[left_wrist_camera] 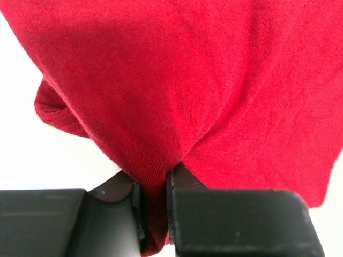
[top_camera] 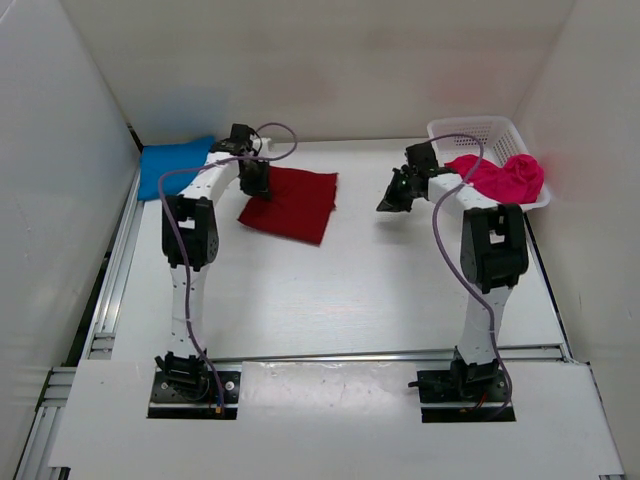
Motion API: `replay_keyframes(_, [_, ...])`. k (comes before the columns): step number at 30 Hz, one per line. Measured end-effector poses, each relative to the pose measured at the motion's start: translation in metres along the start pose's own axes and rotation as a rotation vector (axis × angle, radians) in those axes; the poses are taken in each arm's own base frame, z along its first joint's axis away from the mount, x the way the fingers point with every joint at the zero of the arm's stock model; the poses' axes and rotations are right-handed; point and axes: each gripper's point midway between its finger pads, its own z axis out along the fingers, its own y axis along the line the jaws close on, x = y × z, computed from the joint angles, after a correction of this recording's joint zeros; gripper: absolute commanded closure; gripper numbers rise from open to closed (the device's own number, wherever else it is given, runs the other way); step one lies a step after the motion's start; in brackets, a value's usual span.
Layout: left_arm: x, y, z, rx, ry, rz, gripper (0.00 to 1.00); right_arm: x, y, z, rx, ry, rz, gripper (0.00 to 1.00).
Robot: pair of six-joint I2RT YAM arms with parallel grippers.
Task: Fold and stack the t-shirts
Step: Put the neatly folded tshirt into the corner of the board with the left arm
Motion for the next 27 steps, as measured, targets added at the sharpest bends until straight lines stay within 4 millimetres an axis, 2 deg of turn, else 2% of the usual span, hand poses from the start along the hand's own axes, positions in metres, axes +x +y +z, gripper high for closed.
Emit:
replay_keyframes(5, [-0.027,0.074,-0.025,-0.383,-0.098,-0.003,0.90,-0.013,0.022,-0.040,-0.047,-0.081,-0.051,0.99])
replay_keyframes(8, [-0.050,0.100,-0.038,-0.551,-0.166,-0.005,0.90,-0.016,0.025,-0.049,-0.053,-0.102,-0.073,0.99])
replay_keyframes(10, [-0.068,0.112,-0.049,-0.633,-0.227,-0.011,0.90,-0.014,0.022,-0.049,-0.040,-0.097,-0.080,0.99])
replay_keyframes(15, [-0.099,0.126,-0.075,-0.754,-0.352,-0.032,0.90,-0.001,0.008,-0.047,0.006,-0.057,-0.090,0.99])
replay_keyframes(21, [-0.107,0.143,-0.089,-0.831,-0.402,-0.063,0.90,0.003,0.002,-0.047,0.032,-0.048,-0.098,0.99])
replay_keyframes(27, [-0.107,0.178,-0.108,-0.890,-0.432,-0.118,0.90,0.003,0.001,-0.051,0.045,-0.054,-0.120,0.99])
